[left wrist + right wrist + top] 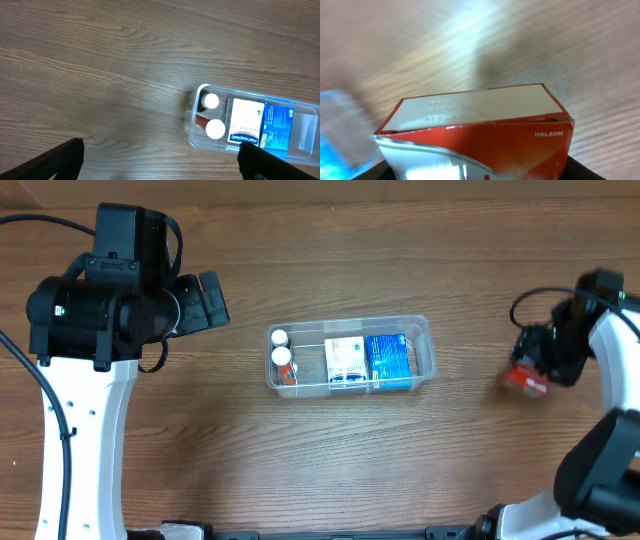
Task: Pack container
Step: 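Reach right gripper to the red Panadol box and grasp it, then place Panadol box into container's right end and release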
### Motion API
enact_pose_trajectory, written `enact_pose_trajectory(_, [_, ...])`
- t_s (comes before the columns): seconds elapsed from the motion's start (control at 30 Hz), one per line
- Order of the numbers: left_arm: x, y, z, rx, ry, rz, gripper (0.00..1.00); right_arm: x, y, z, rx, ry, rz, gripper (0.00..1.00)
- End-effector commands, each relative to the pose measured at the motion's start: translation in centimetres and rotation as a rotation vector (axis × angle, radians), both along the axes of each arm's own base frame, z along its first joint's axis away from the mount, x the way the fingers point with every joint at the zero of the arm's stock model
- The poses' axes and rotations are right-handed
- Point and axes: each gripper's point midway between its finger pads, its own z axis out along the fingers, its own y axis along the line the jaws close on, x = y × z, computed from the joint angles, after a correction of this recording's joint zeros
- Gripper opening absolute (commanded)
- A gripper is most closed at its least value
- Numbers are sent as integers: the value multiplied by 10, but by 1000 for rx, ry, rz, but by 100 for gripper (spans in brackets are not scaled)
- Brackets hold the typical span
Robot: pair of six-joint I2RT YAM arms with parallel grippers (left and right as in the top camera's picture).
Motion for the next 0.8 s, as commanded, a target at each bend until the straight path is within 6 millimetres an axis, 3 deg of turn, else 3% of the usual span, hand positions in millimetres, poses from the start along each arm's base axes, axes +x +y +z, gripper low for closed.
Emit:
enact_pose_trajectory(0.0, [2, 3, 1, 19, -5, -3, 100, 26, 42, 81, -39, -218, 150, 71])
enact_pose_trajectory(0.07, [2, 3, 1, 19, -5, -3, 100, 29, 76, 104, -42, -280, 246, 71])
enact_pose_trajectory(0.13, [2, 4, 1, 19, -5, -3, 100, 29, 106, 112, -34, -313, 326, 71])
enact_pose_trajectory(0.3, [3, 3, 1, 18, -6, -3, 100, 24, 184, 105, 14, -304, 492, 71])
enact_pose_trajectory(0.37, [2, 3, 1, 18, -5, -3, 100, 24, 203, 99, 23, -298, 540, 71])
enact_pose_trajectory(0.47, [2, 4, 1, 19, -3, -3, 100, 27, 220, 84, 15, -263, 558, 71])
enact_pose_trajectory(0.77, [2, 4, 1, 19, -2, -3, 100, 33, 224, 16, 9, -65, 538, 68])
